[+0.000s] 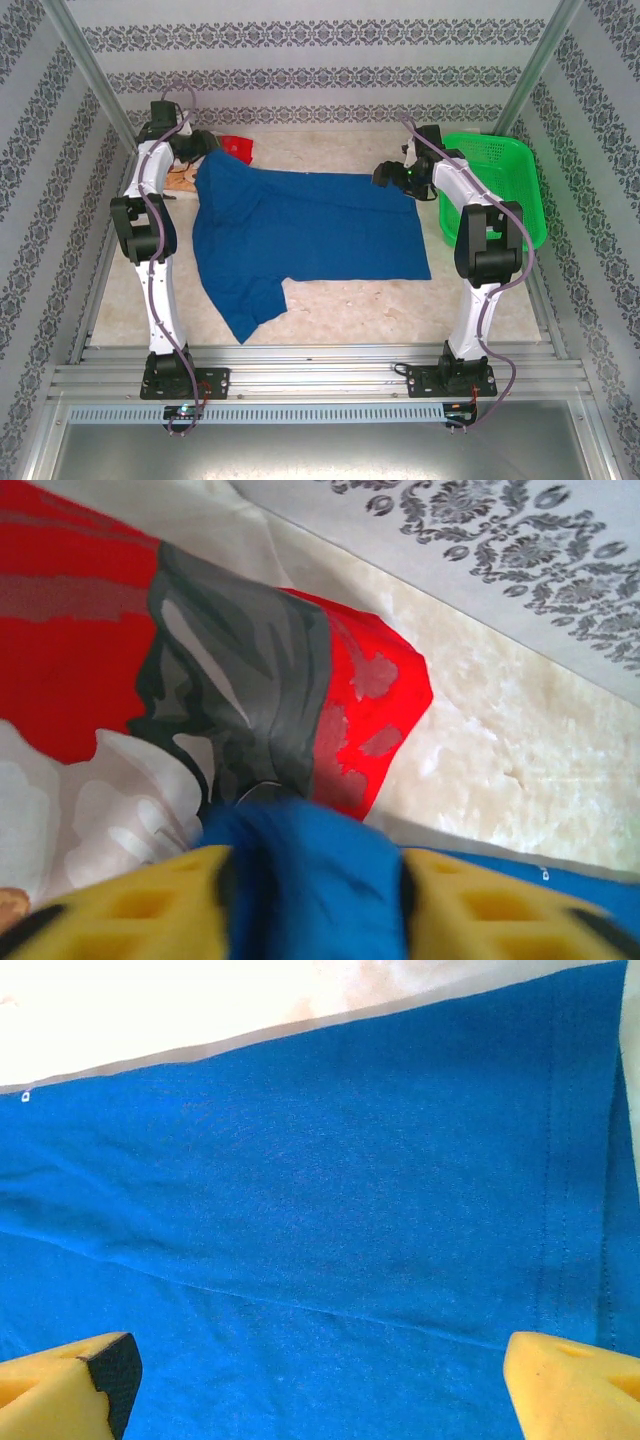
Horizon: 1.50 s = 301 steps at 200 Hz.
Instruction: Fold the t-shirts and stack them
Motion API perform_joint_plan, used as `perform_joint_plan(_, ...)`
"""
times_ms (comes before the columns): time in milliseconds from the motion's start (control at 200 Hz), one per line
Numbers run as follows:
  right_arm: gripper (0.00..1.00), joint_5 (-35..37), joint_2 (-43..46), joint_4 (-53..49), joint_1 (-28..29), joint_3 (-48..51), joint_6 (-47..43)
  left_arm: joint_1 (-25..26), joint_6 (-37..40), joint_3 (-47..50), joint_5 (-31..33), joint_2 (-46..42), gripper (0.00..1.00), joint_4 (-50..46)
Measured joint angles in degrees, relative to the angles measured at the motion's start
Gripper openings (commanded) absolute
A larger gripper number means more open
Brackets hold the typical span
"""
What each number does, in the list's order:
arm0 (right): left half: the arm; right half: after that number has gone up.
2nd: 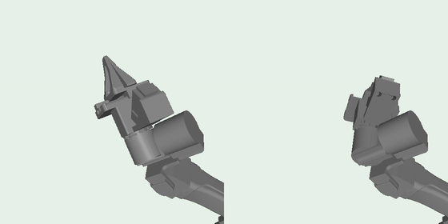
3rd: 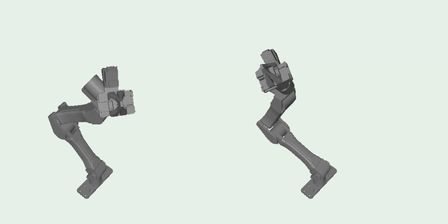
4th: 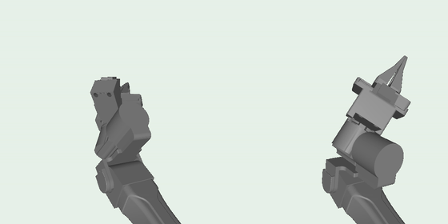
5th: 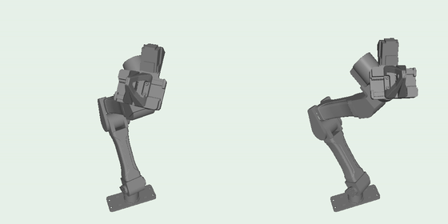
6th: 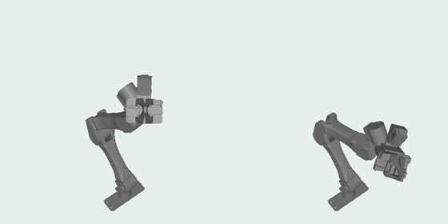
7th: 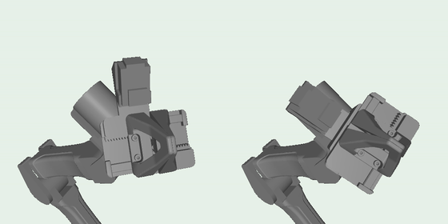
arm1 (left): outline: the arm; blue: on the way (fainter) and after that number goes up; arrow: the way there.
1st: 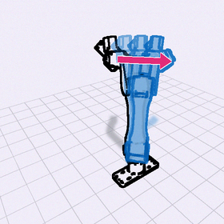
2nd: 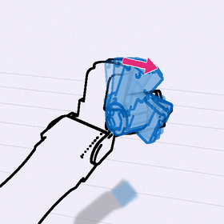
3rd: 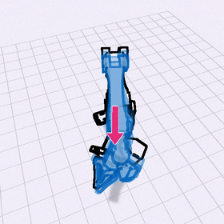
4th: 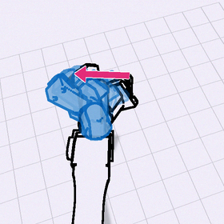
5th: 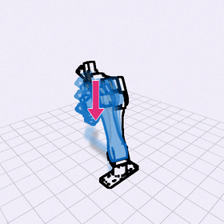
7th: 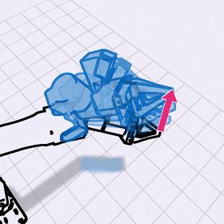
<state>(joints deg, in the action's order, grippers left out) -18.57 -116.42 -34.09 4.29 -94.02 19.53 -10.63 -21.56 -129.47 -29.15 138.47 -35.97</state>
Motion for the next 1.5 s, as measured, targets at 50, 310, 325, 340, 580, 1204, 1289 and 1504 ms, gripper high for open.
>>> perform_joint_plan(50, 0.94, 0.00, 0.00, -0.11, 0.11, -0.15, 0.02, -0.22, -1.22, 0.00, -0.11, 0.04, 0.67, 0.22)
perform_joint_plan(310, 0.94, -0.26, -0.02, -0.39, 0.48, -1.57, 0.04, -0.76, -7.06, 6.47, 0.74, -7.74, 0.67, 1.36)
perform_joint_plan(325, 0.94, -0.35, -0.02, -0.39, 0.48, -1.62, 0.04, -0.76, -7.48, 7.82, 0.70, -9.05, 0.66, 1.33)
perform_joint_plan(340, 0.94, -0.42, -0.02, -0.37, 0.48, -1.62, 0.07, -0.76, -7.74, 9.27, 0.70, -10.40, 0.66, 1.42)
perform_joint_plan(580, 0.97, -1.92, 0.00, 0.57, 1.53, -1.40, 0.17, -0.11, -11.80, 34.05, -2.25, -32.15, 0.65, 2.36)
perform_joint_plan(1204, 0.97, -5.14, 1.22, 3.80, 2.62, 4.11, 0.24, 18.49, -0.20, 36.85, 11.89, -22.82, 0.56, -4.72)
perform_joint_plan(1289, 0.97, -5.14, 1.36, 4.00, 2.62, 4.85, 0.26, 20.22, 2.32, 34.05, 15.85, -20.39, 0.54, -6.36)
perform_joint_plan(1504, 0.97, -5.14, 1.64, 4.39, 2.62, 6.43, 1.03, 23.43, 7.19, 31.17, 25.79, -14.97, 0.50, -8.85)
